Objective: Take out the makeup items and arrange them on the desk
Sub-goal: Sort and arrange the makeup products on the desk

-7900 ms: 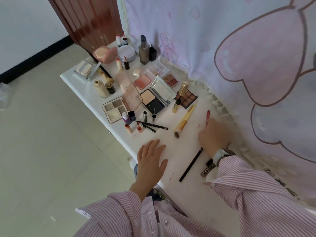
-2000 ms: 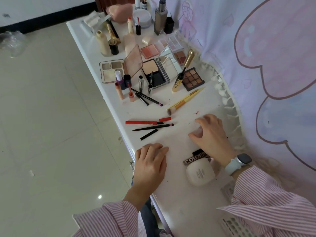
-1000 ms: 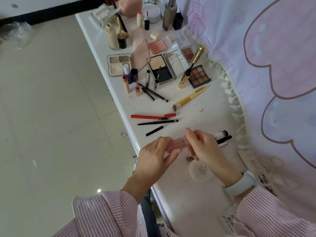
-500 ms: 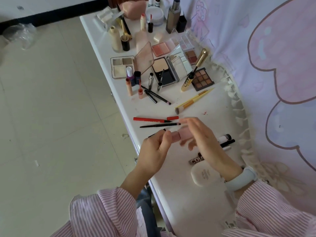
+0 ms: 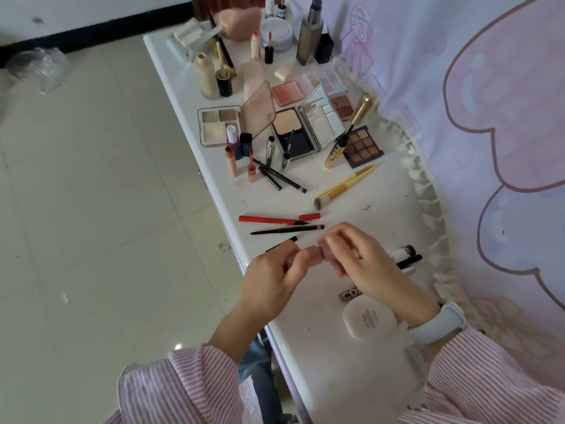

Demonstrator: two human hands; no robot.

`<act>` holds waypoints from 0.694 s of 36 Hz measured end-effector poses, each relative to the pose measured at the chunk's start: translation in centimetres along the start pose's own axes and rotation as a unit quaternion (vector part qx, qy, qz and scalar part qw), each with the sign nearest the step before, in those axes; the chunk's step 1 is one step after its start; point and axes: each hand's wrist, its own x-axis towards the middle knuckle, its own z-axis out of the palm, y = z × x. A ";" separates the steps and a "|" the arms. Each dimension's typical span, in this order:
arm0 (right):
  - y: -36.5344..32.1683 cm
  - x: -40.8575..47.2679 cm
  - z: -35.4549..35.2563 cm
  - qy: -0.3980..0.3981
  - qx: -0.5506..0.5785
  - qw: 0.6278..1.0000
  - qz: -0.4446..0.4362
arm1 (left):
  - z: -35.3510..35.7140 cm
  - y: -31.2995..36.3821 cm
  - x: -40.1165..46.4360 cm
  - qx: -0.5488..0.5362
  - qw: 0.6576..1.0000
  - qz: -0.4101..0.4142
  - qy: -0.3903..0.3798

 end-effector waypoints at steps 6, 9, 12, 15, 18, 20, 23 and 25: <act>-0.1 -0.2 0.0 -0.048 0.092 0.994 0.040 | -0.3 -0.6 0.1 0.048 0.998 0.025 0.019; 0.0 0.2 0.1 0.005 0.038 0.998 0.047 | -0.2 -0.7 0.1 0.069 0.997 0.043 0.013; 0.2 0.0 0.0 -0.012 0.048 0.999 0.001 | 0.0 -0.8 0.1 0.030 0.999 0.022 0.013; 0.3 -0.1 -0.3 -0.048 0.084 0.995 -0.007 | 0.0 -0.9 0.0 0.040 0.998 0.028 0.029; -0.2 0.1 -0.3 -0.053 0.088 0.994 0.041 | 0.1 -1.0 0.0 0.063 0.997 0.045 0.025; -0.2 0.4 -0.1 -0.039 0.052 0.995 0.075 | 0.2 -1.0 0.0 0.071 0.996 0.058 0.019; 0.1 0.2 -0.1 -0.039 0.036 0.997 0.048 | 0.2 -1.1 0.0 0.057 0.997 0.054 0.018; 0.3 0.0 -0.4 -0.067 0.047 0.996 0.020 | 0.2 -1.1 0.1 0.024 0.999 0.024 0.014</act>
